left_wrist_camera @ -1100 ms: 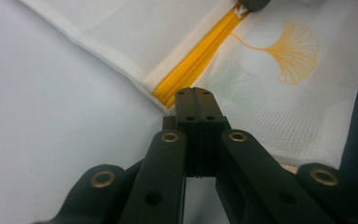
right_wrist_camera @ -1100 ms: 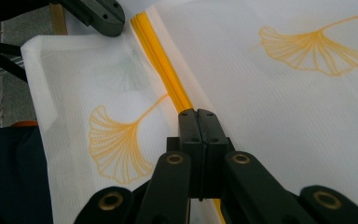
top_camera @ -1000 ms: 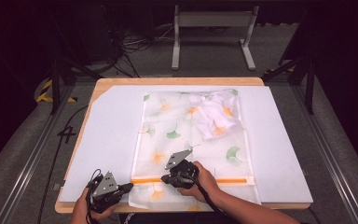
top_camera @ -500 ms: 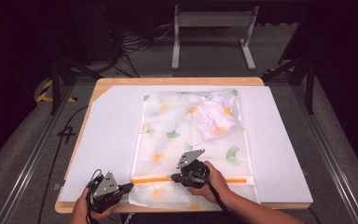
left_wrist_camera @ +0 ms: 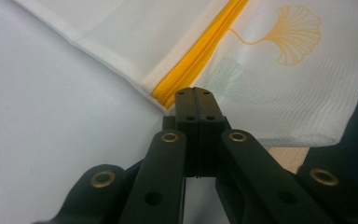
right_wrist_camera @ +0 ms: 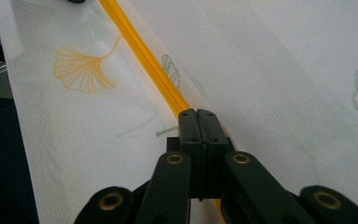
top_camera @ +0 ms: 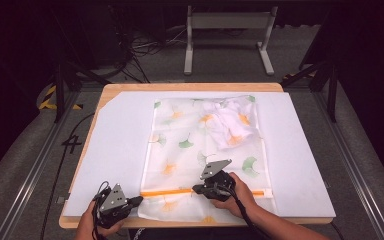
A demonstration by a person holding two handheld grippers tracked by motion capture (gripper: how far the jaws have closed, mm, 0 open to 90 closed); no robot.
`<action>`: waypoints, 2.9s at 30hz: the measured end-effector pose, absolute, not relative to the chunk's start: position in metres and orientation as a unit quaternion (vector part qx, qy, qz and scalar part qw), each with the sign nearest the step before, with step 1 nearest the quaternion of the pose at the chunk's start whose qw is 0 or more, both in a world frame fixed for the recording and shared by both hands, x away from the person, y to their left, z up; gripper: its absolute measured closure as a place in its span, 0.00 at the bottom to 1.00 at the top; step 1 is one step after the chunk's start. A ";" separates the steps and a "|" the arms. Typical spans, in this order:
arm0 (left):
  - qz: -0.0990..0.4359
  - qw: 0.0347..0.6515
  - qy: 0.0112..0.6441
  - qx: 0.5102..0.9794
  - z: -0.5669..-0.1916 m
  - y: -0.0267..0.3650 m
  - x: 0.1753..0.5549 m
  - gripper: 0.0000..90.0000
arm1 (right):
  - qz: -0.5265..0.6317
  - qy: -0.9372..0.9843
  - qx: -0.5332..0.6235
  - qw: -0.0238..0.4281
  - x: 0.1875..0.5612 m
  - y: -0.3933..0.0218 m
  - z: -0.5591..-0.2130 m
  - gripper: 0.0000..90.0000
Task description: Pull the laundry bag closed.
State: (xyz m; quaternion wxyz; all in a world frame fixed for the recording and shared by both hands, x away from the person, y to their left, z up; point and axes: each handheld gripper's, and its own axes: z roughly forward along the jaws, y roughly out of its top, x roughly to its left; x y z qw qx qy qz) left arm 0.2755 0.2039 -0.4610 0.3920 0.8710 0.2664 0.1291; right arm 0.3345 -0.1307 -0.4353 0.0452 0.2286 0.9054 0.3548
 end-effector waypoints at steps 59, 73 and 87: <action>0.124 0.394 0.269 0.870 -0.461 0.205 0.276 1.00 | 0.346 0.894 0.278 0.055 0.324 -0.211 -0.434 1.00; 0.125 0.394 0.267 0.870 -0.461 0.205 0.276 1.00 | 0.346 0.886 0.301 0.066 0.322 -0.238 -0.433 1.00; 0.122 0.395 0.268 0.870 -0.462 0.206 0.277 1.00 | 0.339 0.876 0.334 0.081 0.321 -0.273 -0.429 1.00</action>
